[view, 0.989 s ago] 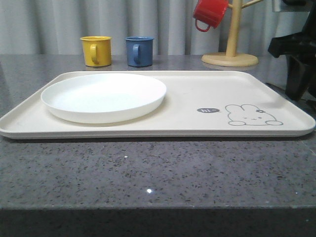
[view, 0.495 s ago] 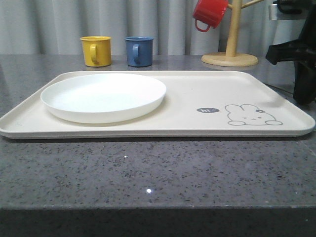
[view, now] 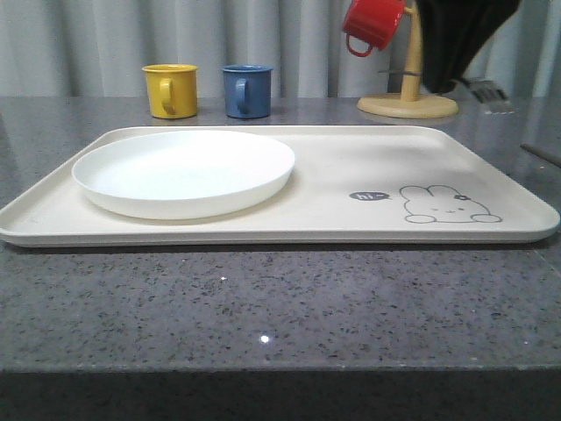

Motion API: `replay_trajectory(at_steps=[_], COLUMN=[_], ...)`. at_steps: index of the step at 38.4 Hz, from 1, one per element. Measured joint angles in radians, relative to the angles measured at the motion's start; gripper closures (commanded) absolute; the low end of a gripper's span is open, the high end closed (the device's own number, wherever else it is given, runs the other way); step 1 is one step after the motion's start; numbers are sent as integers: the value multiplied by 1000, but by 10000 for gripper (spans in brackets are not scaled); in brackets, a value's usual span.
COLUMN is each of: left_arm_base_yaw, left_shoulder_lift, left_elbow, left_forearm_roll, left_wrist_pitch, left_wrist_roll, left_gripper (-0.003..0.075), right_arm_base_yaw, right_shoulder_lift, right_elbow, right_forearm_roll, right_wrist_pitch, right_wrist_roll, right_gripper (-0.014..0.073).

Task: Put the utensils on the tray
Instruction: 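Lower the fork onto the tray beside the plate and open the right gripper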

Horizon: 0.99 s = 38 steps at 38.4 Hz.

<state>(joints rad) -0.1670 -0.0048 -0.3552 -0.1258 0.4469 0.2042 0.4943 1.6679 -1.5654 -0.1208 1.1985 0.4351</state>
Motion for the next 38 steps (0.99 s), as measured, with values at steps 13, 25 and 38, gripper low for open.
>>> replay_trajectory(at_steps=[13, 25, 38], left_arm_base_yaw=[0, 0, 0], left_shoulder_lift=[0, 0, 0], left_elbow=[0, 0, 0], left_forearm_roll=[0, 0, 0], left_wrist_pitch=[0, 0, 0], left_wrist_roll=[0, 0, 0], left_gripper=[738, 738, 738], right_arm_base_yaw=[73, 73, 73], right_shoulder_lift=[181, 225, 225], right_elbow=[-67, -69, -69], right_forearm_roll=[29, 92, 101], right_wrist_pitch=[-42, -86, -86], right_wrist_roll=[161, 173, 173], right_gripper=[584, 499, 312])
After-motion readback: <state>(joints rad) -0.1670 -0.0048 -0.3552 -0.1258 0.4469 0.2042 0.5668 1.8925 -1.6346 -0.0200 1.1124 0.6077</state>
